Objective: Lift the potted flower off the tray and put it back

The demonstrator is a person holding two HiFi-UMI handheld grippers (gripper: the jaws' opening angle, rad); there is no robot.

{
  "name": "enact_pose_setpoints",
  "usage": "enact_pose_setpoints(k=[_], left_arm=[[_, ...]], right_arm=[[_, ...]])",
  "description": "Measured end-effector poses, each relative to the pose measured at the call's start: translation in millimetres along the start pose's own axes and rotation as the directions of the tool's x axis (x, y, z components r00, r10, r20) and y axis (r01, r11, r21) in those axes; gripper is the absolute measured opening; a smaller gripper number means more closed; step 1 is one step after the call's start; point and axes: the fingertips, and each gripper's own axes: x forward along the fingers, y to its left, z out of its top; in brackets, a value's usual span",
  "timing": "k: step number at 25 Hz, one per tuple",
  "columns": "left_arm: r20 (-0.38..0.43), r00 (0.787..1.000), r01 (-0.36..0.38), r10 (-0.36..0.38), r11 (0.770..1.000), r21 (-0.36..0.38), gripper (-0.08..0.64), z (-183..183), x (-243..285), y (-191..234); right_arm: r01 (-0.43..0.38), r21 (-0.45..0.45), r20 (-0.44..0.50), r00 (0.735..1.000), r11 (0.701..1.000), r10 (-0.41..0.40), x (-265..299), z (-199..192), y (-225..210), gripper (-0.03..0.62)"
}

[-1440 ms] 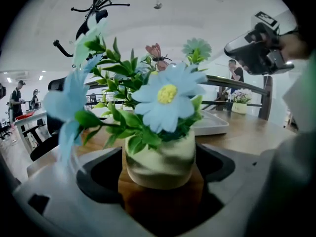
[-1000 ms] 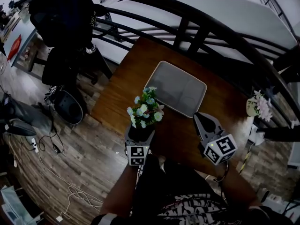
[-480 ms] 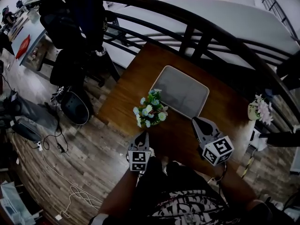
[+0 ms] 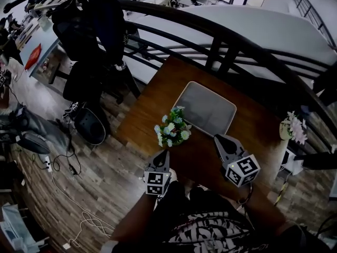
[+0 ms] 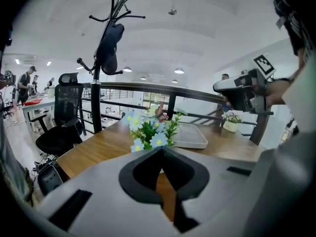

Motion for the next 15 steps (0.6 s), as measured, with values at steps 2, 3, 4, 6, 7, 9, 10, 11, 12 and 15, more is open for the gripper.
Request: enact_pose_setpoints(k=[2,3,4,6,7,9,10,11,12,15], left_arm=[[0.001,1.0,0.005,-0.005,1.0,-0.003,0.008,4.6,-0.5,-2.7],[0.001,1.0,0.012,-0.012,1.0,-0.002,0.008,6.3,-0.5,-5.5],[0.0,1.0,0.018,-0.018,1.0,0.003,0.008,8.0,-0.7,-8.9],[0.002,1.0,0.023,-0.023,1.0,0.01,0.008,11.8,-1.7,-14.3],[0.005,1.0,0.021,-0.021,1.0,0.01,0.008,14.1,-2.1,-15.4],[0.014,1.0,0.015,-0.015,1.0,0.01,0.008,18.7,-1.3,-14.9],[0.017,1.0,0.013,-0.013,1.0,0.012,0.008,20.6,-0.3,-14.2],[0.02,1.0,0.012,-0.012,1.0,0.013,0.008,21.7,0.6,-13.7],[0.02,1.0,0.01,-0.011,1.0,0.015,0.008,21.8,1.3,-13.5],[0.005,1.0,-0.004,0.004,1.0,0.022,0.008,16.5,4.2,-13.2]], right_arm=[[-0.003,0.0,0.006,1.0,1.0,0.003,0.2,3.0,0.4,-0.002],[-0.003,0.0,0.008,1.0,1.0,0.003,-0.7,4.0,0.5,-0.002],[-0.002,0.0,0.009,1.0,1.0,0.002,-2.3,4.8,0.4,-0.002],[-0.002,-0.004,0.011,1.0,1.0,0.002,-5.7,6.5,0.4,-0.002],[-0.002,-0.009,0.012,1.0,1.0,0.003,-6.8,7.3,0.5,-0.002],[-0.001,-0.029,0.01,1.0,1.0,0.001,-7.1,7.0,0.4,-0.002],[0.002,-0.043,0.006,1.0,0.999,-0.002,-6.5,5.5,0.0,-0.002],[0.005,-0.054,-0.001,1.0,0.999,-0.005,-6.0,3.2,-0.4,-0.002],[0.006,-0.062,-0.008,1.0,0.998,-0.007,-5.9,0.3,-1.0,-0.002],[0.012,-0.071,-0.02,1.0,0.997,-0.014,-7.5,-5.2,-4.0,-0.002]])
